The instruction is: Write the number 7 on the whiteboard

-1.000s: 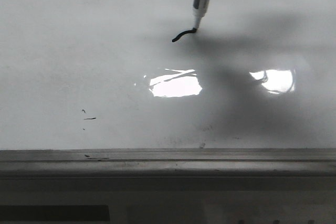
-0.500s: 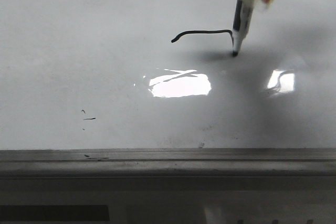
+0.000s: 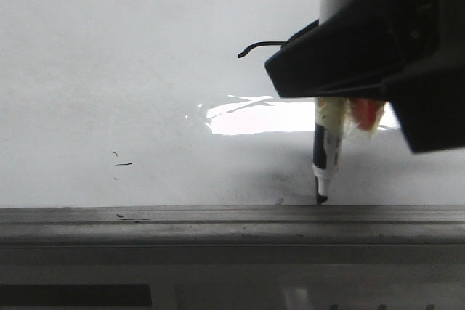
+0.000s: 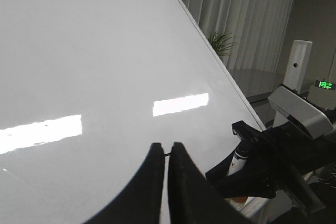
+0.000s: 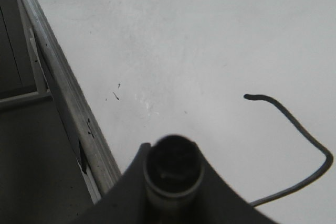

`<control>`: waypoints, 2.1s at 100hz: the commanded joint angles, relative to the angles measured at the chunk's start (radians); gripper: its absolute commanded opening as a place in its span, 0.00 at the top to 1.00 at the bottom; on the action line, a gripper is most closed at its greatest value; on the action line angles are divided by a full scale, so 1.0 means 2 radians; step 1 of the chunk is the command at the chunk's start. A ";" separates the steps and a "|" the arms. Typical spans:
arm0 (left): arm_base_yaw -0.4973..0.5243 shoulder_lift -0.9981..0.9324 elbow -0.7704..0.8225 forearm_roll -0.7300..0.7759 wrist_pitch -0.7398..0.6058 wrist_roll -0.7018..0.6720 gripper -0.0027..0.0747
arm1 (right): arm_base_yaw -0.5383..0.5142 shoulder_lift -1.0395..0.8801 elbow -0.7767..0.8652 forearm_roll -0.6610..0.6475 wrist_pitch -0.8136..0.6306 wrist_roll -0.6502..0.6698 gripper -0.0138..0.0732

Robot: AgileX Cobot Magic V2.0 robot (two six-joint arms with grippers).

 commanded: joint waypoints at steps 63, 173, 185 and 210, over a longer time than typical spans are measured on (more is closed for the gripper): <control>0.002 0.267 -0.069 -0.008 0.249 0.143 0.50 | 0.047 -0.087 -0.157 0.067 0.220 -0.013 0.89; -0.089 0.471 -0.137 -0.147 0.348 0.287 0.65 | 0.141 -0.053 -0.121 0.077 0.101 -0.013 0.89; -0.089 0.481 -0.137 -0.138 0.351 0.287 0.65 | 0.141 -0.053 -0.121 0.077 0.100 -0.013 0.89; -0.089 0.499 -0.137 -0.136 0.351 0.287 0.72 | 0.141 -0.053 -0.121 0.077 0.100 -0.013 0.89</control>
